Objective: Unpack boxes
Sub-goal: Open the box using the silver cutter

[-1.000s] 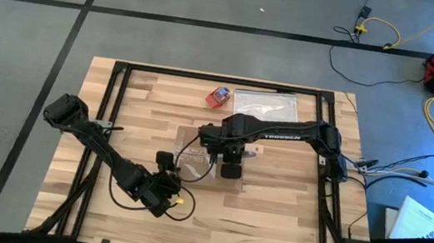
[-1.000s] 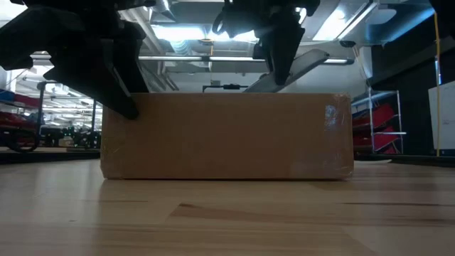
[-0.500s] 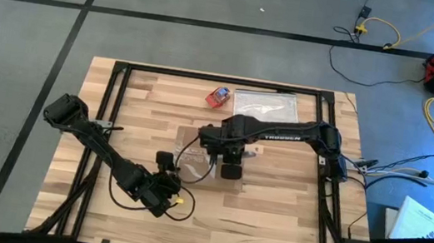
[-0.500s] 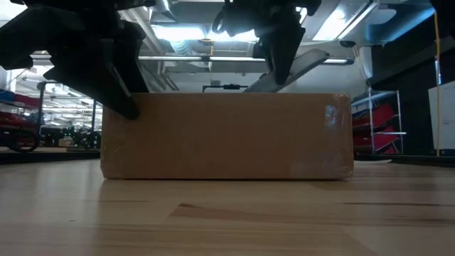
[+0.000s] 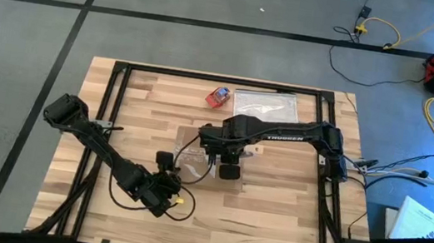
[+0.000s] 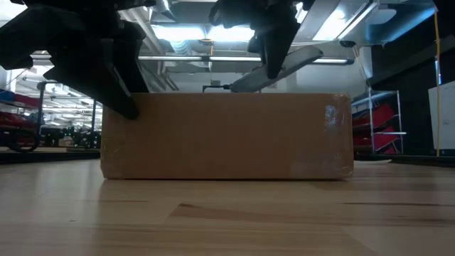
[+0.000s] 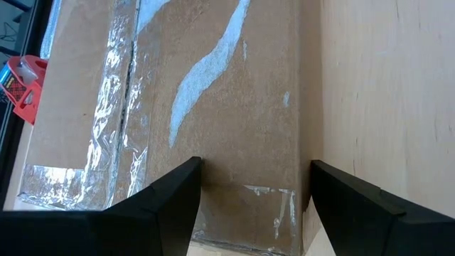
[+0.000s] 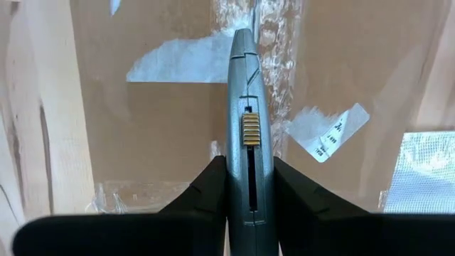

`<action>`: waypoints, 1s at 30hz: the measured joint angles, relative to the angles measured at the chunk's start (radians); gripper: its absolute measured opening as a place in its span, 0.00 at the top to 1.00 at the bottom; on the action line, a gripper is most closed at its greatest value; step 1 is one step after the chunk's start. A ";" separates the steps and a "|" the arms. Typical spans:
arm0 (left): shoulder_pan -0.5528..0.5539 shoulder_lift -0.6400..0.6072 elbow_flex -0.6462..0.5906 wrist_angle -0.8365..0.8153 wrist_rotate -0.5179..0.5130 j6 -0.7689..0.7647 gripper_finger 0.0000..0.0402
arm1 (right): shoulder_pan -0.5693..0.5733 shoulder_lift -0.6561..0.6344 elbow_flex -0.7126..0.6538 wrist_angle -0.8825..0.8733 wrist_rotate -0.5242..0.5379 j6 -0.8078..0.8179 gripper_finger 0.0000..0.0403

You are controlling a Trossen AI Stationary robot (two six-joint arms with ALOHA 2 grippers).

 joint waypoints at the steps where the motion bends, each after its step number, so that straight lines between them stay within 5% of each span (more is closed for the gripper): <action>1: 0.000 0.000 0.000 -0.001 0.000 0.000 0.41 | 0.000 0.000 0.000 0.000 -0.001 0.000 0.84; 30: 0.000 0.000 0.000 0.000 0.000 -0.011 0.41 | -0.026 0.010 -0.003 -0.034 -0.028 0.009 0.84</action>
